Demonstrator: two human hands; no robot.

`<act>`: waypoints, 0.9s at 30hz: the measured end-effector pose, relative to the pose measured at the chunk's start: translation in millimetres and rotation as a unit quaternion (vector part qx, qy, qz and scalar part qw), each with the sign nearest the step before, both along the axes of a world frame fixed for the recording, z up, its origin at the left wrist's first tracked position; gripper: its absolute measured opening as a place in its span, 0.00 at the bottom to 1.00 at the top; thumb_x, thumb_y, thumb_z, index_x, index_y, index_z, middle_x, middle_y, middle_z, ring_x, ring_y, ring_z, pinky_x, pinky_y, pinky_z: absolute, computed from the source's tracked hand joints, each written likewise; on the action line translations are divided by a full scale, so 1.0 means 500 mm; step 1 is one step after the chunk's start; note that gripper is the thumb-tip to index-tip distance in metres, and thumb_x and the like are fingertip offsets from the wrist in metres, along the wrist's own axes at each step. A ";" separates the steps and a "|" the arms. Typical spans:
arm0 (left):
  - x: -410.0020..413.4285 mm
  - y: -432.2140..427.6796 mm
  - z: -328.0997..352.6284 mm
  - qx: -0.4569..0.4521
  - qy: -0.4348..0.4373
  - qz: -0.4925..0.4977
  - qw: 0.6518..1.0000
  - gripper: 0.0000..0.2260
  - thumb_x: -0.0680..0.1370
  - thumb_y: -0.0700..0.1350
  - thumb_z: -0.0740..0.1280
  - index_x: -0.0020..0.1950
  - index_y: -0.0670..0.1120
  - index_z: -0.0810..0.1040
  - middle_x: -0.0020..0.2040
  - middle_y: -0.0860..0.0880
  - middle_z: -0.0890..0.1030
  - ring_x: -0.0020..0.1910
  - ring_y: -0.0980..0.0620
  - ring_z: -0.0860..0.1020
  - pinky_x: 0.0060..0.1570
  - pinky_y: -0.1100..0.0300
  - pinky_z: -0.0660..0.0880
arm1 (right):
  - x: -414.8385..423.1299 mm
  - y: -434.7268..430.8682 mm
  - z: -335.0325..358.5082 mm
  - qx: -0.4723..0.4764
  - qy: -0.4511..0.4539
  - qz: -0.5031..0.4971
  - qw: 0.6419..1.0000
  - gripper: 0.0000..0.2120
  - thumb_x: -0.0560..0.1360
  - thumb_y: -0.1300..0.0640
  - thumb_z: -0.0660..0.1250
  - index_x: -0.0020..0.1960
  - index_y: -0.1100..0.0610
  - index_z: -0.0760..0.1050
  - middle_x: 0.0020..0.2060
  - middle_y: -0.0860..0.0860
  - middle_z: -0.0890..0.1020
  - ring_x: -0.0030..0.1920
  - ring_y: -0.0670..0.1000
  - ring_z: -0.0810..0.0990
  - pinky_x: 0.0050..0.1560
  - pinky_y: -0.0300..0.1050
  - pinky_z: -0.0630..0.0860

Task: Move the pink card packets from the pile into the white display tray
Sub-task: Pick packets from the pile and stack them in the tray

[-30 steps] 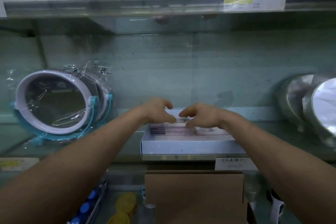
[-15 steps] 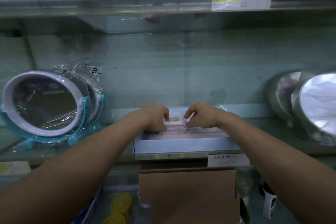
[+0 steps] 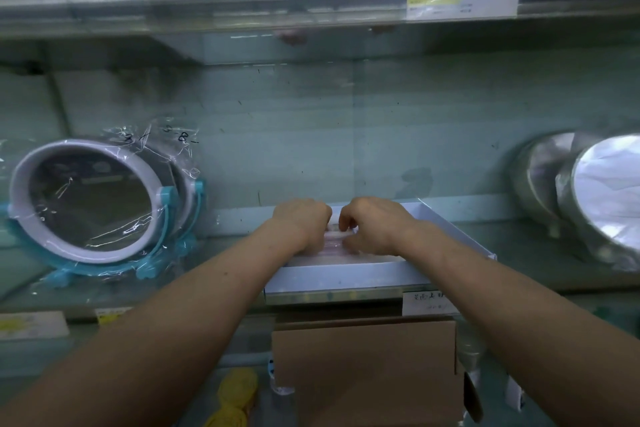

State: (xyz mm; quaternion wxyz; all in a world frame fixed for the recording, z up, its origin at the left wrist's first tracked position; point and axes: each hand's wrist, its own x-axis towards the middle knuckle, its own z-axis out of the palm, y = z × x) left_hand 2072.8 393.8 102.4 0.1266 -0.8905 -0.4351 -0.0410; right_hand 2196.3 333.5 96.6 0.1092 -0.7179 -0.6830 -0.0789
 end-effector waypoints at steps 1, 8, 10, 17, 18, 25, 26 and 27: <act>-0.003 0.002 0.002 -0.004 -0.006 0.002 1.000 0.15 0.74 0.43 0.66 0.61 0.48 0.76 0.58 0.47 0.78 0.56 0.45 0.76 0.50 0.56 0.74 | -0.002 0.002 -0.001 0.003 0.009 -0.002 1.000 0.13 0.74 0.55 0.66 0.58 0.50 0.77 0.58 0.49 0.78 0.58 0.52 0.76 0.52 0.43 0.73; -0.020 -0.001 0.000 0.004 -0.036 -0.002 0.999 0.04 0.75 0.44 0.65 0.48 0.45 0.76 0.46 0.48 0.78 0.44 0.47 0.74 0.41 0.58 0.70 | -0.026 0.009 0.000 0.007 0.014 -0.049 0.999 0.11 0.74 0.59 0.65 0.55 0.51 0.78 0.56 0.49 0.79 0.57 0.53 0.77 0.50 0.43 0.72; -0.024 -0.007 0.000 0.003 -0.027 -0.007 1.000 0.06 0.76 0.43 0.63 0.40 0.46 0.70 0.39 0.48 0.73 0.41 0.47 0.71 0.40 0.58 0.69 | -0.035 0.003 0.009 -0.018 0.004 -0.056 0.998 0.12 0.75 0.59 0.65 0.57 0.50 0.78 0.57 0.49 0.79 0.58 0.53 0.77 0.50 0.42 0.72; -0.046 -0.018 -0.004 0.015 -0.058 -0.043 0.997 0.12 0.76 0.48 0.64 0.57 0.45 0.77 0.56 0.47 0.77 0.51 0.46 0.77 0.44 0.55 0.73 | -0.057 -0.054 0.020 0.009 0.016 -0.085 0.996 0.15 0.75 0.58 0.63 0.61 0.52 0.77 0.59 0.50 0.79 0.58 0.54 0.77 0.56 0.47 0.75; -0.050 -0.025 -0.001 0.018 -0.068 -0.043 0.997 0.15 0.76 0.48 0.64 0.61 0.45 0.76 0.59 0.47 0.77 0.54 0.45 0.77 0.48 0.55 0.74 | -0.062 -0.064 0.020 0.012 0.018 -0.087 0.996 0.14 0.75 0.59 0.62 0.59 0.52 0.78 0.57 0.50 0.80 0.57 0.54 0.77 0.54 0.46 0.75; -0.098 -0.116 0.024 0.033 -0.115 -0.020 0.993 0.15 0.78 0.46 0.63 0.64 0.46 0.75 0.63 0.46 0.75 0.60 0.43 0.74 0.56 0.54 0.69 | -0.109 -0.154 0.038 0.047 0.031 -0.084 0.995 0.11 0.75 0.60 0.60 0.52 0.54 0.80 0.48 0.52 0.81 0.48 0.55 0.77 0.42 0.42 0.69; -0.104 -0.132 0.025 0.035 -0.121 -0.017 0.992 0.15 0.78 0.45 0.63 0.64 0.46 0.75 0.62 0.46 0.75 0.59 0.43 0.75 0.56 0.54 0.70 | -0.115 -0.170 0.040 0.046 0.029 -0.084 0.995 0.10 0.75 0.60 0.60 0.49 0.54 0.80 0.46 0.51 0.81 0.48 0.56 0.77 0.41 0.42 0.70; -0.110 -0.151 0.024 0.038 -0.128 -0.016 0.991 0.14 0.78 0.45 0.63 0.63 0.46 0.76 0.62 0.46 0.75 0.58 0.43 0.75 0.54 0.54 0.69 | -0.122 -0.189 0.042 0.045 0.026 -0.083 0.995 0.09 0.75 0.61 0.60 0.42 0.53 0.78 0.40 0.51 0.80 0.45 0.56 0.75 0.38 0.41 0.69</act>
